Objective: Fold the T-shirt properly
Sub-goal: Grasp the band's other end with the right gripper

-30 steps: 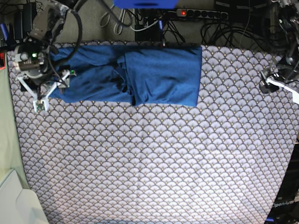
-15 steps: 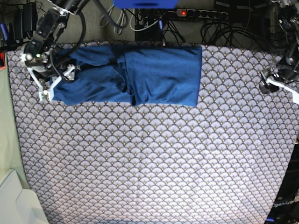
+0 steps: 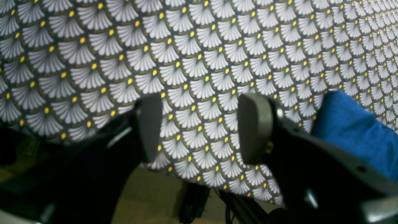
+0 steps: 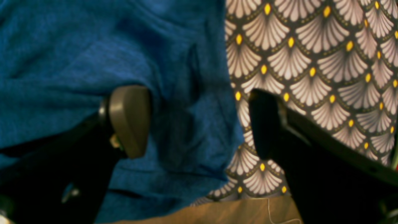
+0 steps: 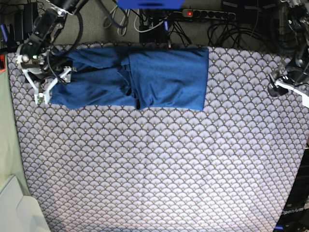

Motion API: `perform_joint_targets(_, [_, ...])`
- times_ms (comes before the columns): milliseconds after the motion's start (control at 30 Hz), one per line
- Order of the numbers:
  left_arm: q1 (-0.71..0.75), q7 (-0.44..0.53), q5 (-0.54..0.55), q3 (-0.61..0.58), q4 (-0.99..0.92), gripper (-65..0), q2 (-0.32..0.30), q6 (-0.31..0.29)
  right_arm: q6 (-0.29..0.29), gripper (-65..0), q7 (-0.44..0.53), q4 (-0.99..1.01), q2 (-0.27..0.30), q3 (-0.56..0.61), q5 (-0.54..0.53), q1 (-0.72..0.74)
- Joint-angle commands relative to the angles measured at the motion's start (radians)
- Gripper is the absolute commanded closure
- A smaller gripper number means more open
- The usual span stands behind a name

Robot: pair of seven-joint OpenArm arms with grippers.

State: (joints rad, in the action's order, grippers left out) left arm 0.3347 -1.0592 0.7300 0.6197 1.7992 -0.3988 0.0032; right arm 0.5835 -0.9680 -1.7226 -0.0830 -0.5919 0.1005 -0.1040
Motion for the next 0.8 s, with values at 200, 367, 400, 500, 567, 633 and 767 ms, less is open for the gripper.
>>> perform_joint_targets(200, [-0.004,0.009,0.006,0.004,0.012,-37.5,-0.018,-0.001,0.003,-48.8,0.017,-0.014,0.019,0.0,-0.003,0.014])
perform_joint_targets(367, [-0.004,0.009,0.006,0.004,0.012,-37.5,-0.018,-0.001,0.003,-48.8,0.017,-0.012,0.021,0.002,-0.003,0.025])
perform_joint_targets(400, [-0.004,0.007,0.006,0.004,0.012,-37.5,-0.018,-0.001,0.003,-48.8,0.017,-0.012,0.021,0.002,-0.003,0.025])
perform_joint_targets(500, [-0.004,0.006,0.006,0.004,0.012,-37.5,-0.018,-0.001,0.003,-48.8,0.017,-0.012,0.021,0.002,-0.003,0.022])
perform_joint_targets(567, [-0.004,0.006,0.006,0.007,0.012,-37.5,-0.018,-0.001,0.003,-48.8,0.017,-0.012,0.021,0.002,-0.003,0.022])
perform_joint_targets(633, [-0.004,0.006,0.006,0.009,0.012,-37.5,-0.018,-0.001,0.003,-48.8,0.017,-0.012,0.021,0.002,-0.003,0.02])
perform_joint_targets(767, [-0.004,0.004,0.006,0.01,0.012,-37.5,-0.018,-0.001,0.003,-48.5,0.01,-0.012,0.018,0.002,-0.003,0.017])
